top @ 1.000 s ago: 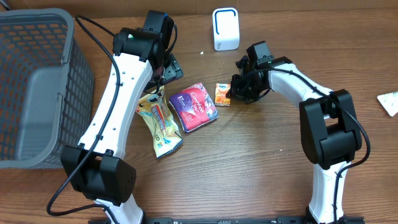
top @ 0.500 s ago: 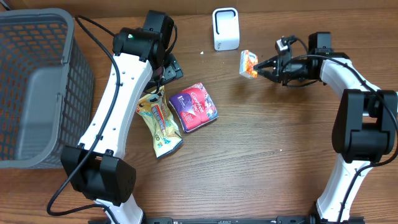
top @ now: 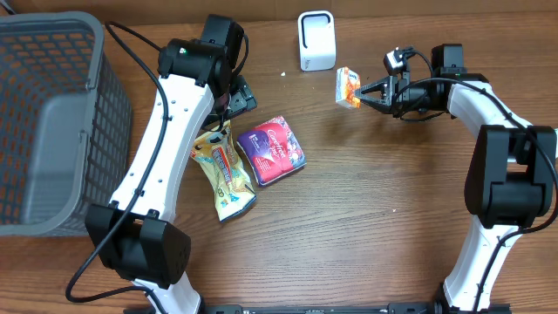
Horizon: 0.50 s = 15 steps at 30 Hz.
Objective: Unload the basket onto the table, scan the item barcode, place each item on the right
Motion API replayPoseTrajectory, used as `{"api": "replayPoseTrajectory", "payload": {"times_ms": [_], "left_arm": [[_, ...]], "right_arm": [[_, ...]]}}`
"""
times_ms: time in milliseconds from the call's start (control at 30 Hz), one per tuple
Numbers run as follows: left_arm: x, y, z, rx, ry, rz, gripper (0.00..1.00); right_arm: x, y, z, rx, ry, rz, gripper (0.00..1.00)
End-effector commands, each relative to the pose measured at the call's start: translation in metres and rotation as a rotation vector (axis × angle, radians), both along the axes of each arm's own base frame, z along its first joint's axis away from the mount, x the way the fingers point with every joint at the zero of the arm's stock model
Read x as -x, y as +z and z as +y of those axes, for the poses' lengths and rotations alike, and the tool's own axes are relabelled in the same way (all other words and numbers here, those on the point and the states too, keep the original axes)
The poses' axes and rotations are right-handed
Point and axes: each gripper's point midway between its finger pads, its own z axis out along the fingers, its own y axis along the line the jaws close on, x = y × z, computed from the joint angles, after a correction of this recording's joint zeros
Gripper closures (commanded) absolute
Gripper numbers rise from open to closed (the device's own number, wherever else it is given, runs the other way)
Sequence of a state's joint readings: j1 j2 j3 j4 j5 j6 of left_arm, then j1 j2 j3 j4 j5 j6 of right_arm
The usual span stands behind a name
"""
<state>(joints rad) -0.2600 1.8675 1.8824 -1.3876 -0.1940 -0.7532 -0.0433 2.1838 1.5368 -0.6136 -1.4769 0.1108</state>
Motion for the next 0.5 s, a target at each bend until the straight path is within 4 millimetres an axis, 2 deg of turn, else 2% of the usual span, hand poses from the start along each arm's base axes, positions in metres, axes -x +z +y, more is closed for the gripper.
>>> {"api": "replayPoseTrajectory", "payload": {"times_ms": [0,100,133,200,300,400,433,467], "left_arm": [[0.0,-0.005,-0.002,0.003,0.007,0.011,0.01],[0.0,-0.005,-0.001,0.003,0.007,0.011,0.0],[0.0,-0.005,-0.002,0.003,0.007,0.011,0.0],[0.0,-0.005,-0.001,0.003,0.007,0.011,0.0],[0.0,-0.005,-0.002,0.003,0.007,0.011,0.0],[0.0,-0.005,-0.001,0.003,0.007,0.011,0.0],[0.0,-0.005,-0.002,0.003,0.007,0.011,0.0],[0.0,-0.005,-0.001,0.003,0.007,0.011,0.0]], "right_arm": [[-0.009,-0.024,-0.003,0.161,-0.055,-0.003,0.96],[-0.015,-0.087,-0.033,0.543,-0.175,0.099,0.96],[-0.012,-0.102,-0.044,0.649,-0.196,0.134,0.96],[-0.006,-0.118,-0.059,0.776,-0.215,0.179,0.96],[0.0,-0.13,-0.077,0.907,-0.235,0.212,0.96],[0.003,-0.128,-0.094,1.018,-0.256,0.225,0.96],[0.003,-0.125,-0.098,1.05,-0.261,0.227,0.94],[0.003,-0.122,-0.103,1.09,-0.264,0.232,0.88]]}}
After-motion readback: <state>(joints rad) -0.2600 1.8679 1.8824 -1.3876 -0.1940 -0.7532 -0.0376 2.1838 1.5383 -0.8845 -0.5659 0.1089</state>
